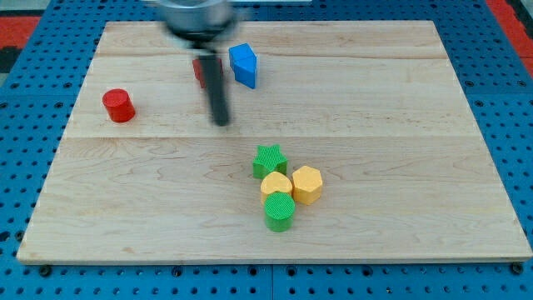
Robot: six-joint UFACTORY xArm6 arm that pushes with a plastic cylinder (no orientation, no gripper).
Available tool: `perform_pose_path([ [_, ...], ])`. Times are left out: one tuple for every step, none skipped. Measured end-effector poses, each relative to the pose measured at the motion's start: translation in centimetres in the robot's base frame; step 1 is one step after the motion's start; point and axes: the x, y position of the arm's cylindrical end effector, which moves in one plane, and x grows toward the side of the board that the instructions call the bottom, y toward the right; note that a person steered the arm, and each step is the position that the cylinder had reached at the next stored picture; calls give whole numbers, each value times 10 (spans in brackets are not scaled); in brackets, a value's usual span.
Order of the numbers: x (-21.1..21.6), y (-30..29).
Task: Place the red star above the red circle
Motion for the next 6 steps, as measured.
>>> perform_pose_path([
  [-56,74],
  [-106,26],
  [-110,-21],
  [-111,-76],
  [-101,-60],
  [-88,-120],
])
